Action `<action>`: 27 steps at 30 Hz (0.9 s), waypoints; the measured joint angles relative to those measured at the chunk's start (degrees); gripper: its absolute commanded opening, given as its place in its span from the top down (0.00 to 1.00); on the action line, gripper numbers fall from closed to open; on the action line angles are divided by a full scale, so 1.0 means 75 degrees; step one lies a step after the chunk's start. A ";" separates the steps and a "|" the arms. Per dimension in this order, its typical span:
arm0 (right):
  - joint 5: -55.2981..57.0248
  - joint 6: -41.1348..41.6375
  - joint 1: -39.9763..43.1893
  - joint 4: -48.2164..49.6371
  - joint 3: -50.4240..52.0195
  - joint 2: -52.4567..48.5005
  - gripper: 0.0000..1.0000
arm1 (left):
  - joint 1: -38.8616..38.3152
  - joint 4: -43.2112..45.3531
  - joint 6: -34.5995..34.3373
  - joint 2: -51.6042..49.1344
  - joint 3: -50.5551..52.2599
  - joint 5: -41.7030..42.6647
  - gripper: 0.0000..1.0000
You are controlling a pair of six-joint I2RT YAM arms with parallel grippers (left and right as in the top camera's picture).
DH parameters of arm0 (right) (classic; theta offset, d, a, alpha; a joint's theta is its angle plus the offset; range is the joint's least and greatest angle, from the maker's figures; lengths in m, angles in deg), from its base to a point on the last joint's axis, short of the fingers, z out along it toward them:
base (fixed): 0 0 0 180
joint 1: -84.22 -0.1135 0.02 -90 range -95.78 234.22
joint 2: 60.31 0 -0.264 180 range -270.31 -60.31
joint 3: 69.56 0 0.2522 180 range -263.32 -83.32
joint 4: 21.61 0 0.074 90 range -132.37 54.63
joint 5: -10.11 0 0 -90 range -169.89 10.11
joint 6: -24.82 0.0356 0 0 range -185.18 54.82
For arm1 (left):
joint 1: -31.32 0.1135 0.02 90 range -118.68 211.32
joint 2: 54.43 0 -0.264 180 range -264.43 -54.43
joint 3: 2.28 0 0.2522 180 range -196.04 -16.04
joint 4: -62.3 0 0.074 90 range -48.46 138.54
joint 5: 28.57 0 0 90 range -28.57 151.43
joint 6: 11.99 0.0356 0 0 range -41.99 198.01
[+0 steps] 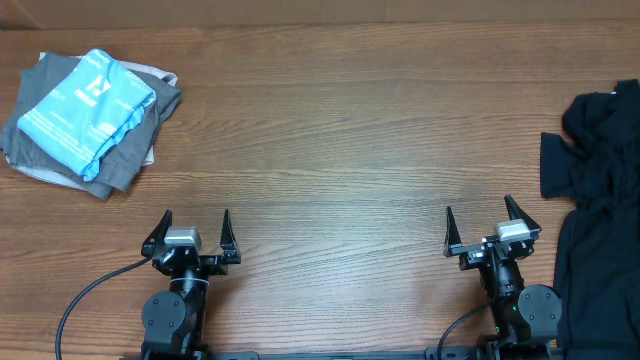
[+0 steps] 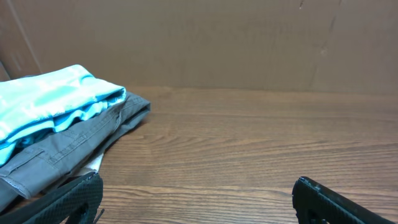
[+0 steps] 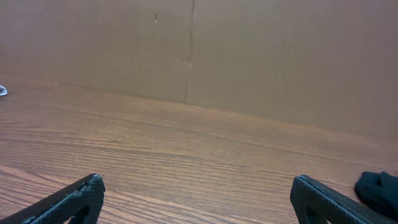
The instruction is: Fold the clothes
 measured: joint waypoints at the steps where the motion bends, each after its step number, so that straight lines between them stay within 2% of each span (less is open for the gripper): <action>1: 0.0003 0.0003 0.0015 0.0000 0.0000 0.0000 0.00 | 0.0000 0.0000 0.0000 0.0000 0.0000 0.0000 0.00; 27: 0.0029 0.0006 0.0207 0.0000 0.0000 0.0000 0.00 | 0.0000 0.0000 0.0000 0.0000 0.0000 0.0000 0.00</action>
